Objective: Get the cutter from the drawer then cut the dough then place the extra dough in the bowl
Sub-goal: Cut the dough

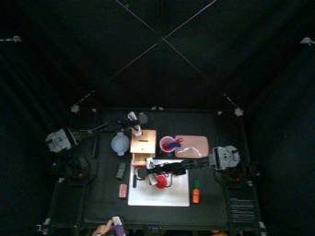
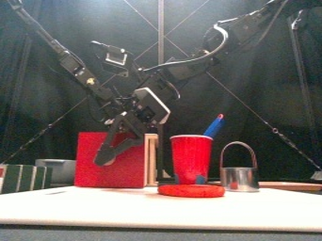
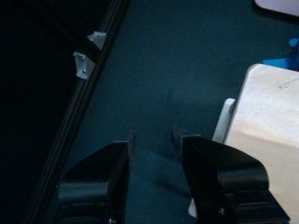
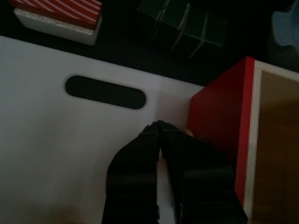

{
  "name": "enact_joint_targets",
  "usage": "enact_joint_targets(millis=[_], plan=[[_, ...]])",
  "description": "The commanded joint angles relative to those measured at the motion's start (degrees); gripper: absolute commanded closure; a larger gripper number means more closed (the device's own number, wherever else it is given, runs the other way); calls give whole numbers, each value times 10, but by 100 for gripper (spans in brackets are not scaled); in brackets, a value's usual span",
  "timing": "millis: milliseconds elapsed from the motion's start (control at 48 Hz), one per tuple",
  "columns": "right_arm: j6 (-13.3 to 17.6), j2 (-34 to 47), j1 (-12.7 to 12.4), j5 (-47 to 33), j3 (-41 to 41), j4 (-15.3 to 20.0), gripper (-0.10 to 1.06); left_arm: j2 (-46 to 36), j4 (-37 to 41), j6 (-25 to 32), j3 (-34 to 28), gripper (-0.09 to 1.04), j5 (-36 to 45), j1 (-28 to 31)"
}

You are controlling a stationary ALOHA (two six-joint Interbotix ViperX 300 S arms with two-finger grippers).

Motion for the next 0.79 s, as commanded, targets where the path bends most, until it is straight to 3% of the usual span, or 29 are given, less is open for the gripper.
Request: enact_joint_targets(millis=[21,417,792], plan=[[0,-18,-27,5,-17,-20,62,-4,0,-1,-6,17,-5,1],[1,-27,-78,27,-21,-69,62,-4,-5,-1,-4,17,-5,0],[3,-35,-76,53,-33,-79,62,-9,-6,-5,-7,17,-17,2]])
